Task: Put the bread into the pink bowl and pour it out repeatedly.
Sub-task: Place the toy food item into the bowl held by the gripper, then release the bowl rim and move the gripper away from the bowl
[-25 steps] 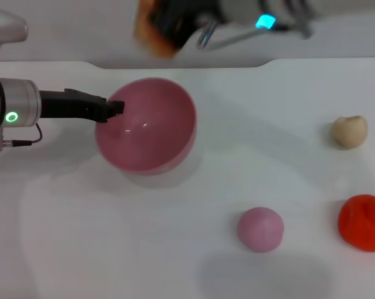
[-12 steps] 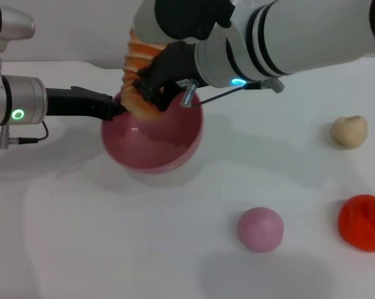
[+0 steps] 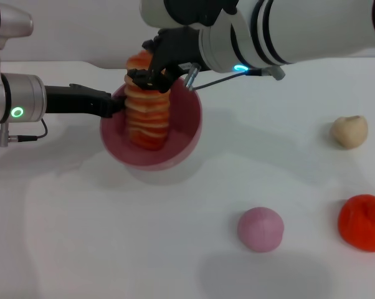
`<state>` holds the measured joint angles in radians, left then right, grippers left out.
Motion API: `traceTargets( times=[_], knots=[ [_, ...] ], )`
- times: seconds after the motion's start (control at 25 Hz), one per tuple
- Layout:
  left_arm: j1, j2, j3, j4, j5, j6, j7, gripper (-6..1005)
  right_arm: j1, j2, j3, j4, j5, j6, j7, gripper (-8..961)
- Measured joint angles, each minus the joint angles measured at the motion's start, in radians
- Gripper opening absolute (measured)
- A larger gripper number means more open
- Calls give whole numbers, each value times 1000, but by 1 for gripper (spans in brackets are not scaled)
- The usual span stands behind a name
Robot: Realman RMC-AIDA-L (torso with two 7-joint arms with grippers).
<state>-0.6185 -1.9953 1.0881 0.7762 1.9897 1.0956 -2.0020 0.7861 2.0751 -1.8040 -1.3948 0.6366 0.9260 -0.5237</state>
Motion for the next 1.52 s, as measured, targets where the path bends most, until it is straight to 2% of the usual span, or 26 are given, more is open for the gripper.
traceTargets(
  times=[0.2,0.32,0.44,0.56,0.68,0.76,0.8,0.92,1.08,1.32,1.52],
  knots=[
    [0,1,-2,0,0,-8,0,62,-7,0,33,-16,-1,-31,-23,601],
    [0,2,0,-2,0,-19,-1,62,-30,1,49,-38,-1,-99,-58,601],
    [0,2,1,-4,0,-24,-2,63,-69,4,46,-57,-1,-240,-102,601],
    [0,2,1,-4,0,-25,-5,63,-133,5,13,-66,5,-441,-135,601],
    [2,1,1,-6,0,-25,-9,63,-212,6,-50,-54,8,-713,-139,601],
    [2,1,0,-6,0,-26,-9,63,-260,6,-91,-18,13,-921,-134,602],
    [2,1,0,-6,0,-26,-9,63,-286,7,-117,17,16,-1070,-123,602],
    [5,-5,-3,-10,0,-27,-11,63,-314,6,-168,118,20,-1382,-62,602],
    [6,-9,-4,-10,0,-27,-11,64,-303,3,-161,263,21,-1632,146,602],
    [8,-25,-5,-12,-1,-38,-4,64,-227,-1,-111,526,16,-1855,482,602],
    [5,-31,-1,-12,-2,-56,-3,64,-182,-1,-99,660,17,-1979,537,601]
  ],
)
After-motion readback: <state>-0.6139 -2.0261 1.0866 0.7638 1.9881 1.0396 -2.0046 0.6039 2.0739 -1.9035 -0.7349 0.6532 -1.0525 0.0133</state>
